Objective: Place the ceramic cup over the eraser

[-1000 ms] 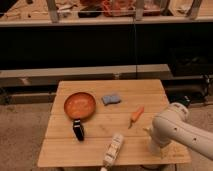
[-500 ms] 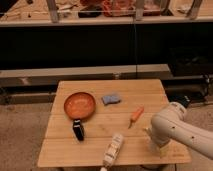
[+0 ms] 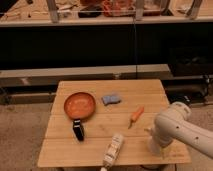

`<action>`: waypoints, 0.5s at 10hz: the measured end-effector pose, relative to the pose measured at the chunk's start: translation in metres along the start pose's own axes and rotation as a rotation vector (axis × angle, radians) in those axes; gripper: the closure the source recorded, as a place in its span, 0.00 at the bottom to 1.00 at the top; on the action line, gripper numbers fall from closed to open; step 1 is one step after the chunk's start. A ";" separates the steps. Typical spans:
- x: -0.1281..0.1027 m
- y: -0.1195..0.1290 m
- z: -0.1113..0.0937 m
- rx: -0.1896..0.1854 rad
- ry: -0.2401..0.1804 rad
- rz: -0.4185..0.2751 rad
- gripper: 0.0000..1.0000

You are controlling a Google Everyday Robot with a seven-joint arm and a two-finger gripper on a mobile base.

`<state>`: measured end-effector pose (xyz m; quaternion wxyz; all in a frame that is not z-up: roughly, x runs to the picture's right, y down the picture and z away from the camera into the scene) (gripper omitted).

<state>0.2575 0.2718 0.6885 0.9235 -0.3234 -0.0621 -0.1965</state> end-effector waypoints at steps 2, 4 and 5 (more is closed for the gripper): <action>0.043 0.023 -0.009 0.018 -0.009 0.013 0.20; 0.075 0.040 -0.011 0.019 -0.019 0.025 0.20; 0.093 0.048 -0.011 0.019 -0.033 0.030 0.20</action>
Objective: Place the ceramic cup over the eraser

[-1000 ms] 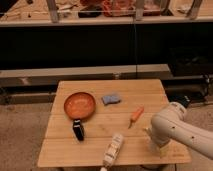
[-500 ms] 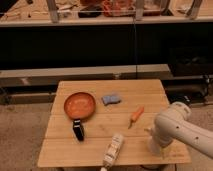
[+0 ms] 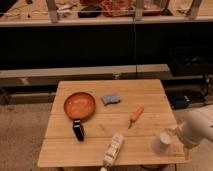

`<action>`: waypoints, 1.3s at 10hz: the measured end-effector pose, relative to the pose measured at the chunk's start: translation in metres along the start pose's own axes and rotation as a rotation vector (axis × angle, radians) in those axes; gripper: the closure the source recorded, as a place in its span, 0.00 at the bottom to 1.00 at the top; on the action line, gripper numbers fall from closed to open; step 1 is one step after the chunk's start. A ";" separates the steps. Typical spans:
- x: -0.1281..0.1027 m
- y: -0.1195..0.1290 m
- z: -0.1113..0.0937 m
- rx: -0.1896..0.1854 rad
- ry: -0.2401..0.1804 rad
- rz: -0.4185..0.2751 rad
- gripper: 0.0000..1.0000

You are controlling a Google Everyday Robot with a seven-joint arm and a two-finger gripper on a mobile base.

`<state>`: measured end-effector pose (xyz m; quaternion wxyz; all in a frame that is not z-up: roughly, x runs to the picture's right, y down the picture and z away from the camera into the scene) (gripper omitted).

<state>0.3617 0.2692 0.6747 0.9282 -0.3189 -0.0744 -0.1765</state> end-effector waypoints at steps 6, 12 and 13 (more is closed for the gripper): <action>0.008 -0.001 0.000 0.012 -0.041 -0.041 0.20; -0.007 -0.016 0.008 0.033 -0.088 -0.064 0.20; -0.012 -0.018 0.010 0.031 -0.105 -0.069 0.20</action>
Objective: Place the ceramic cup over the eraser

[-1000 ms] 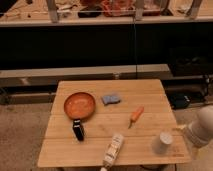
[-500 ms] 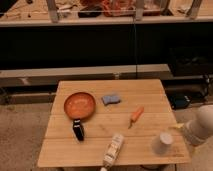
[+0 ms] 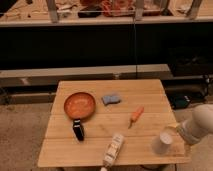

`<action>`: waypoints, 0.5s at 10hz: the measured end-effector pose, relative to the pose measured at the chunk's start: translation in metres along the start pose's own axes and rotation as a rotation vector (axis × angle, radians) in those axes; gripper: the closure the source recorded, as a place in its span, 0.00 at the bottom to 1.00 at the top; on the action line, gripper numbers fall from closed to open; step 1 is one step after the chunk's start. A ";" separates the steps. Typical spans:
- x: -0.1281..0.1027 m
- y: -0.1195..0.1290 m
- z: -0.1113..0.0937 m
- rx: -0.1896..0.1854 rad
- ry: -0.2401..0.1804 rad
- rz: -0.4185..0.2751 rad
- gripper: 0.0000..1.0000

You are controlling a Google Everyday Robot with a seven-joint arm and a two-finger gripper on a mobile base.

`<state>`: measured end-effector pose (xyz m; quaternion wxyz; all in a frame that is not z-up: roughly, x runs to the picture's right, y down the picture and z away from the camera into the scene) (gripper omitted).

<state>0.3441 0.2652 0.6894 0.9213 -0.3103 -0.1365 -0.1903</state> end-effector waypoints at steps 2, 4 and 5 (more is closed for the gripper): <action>-0.007 -0.003 0.004 -0.012 -0.034 -0.009 0.20; -0.014 -0.009 0.008 -0.020 -0.070 -0.020 0.20; -0.015 -0.009 0.009 -0.022 -0.076 -0.022 0.20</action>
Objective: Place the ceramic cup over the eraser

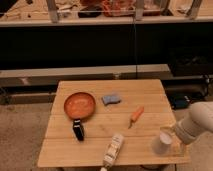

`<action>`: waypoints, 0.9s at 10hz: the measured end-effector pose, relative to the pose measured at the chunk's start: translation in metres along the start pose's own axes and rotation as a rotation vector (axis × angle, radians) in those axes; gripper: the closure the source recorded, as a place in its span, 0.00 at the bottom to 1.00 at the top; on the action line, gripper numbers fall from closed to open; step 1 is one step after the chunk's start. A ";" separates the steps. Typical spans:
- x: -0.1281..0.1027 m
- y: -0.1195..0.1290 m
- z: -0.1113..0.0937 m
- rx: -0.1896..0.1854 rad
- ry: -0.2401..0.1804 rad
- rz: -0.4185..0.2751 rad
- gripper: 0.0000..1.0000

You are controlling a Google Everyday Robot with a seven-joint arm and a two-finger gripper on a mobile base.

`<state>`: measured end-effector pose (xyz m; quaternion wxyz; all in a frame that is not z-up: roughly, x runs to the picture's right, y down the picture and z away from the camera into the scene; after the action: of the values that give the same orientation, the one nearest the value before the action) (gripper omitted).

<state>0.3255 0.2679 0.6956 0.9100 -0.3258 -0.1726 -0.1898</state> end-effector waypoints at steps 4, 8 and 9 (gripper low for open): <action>-0.007 -0.005 0.010 -0.013 -0.028 -0.008 0.20; -0.014 -0.008 0.020 -0.017 -0.041 -0.025 0.21; -0.016 -0.011 0.022 -0.012 -0.041 -0.035 0.28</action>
<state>0.3021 0.2785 0.7103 0.9009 -0.3319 -0.1956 -0.1998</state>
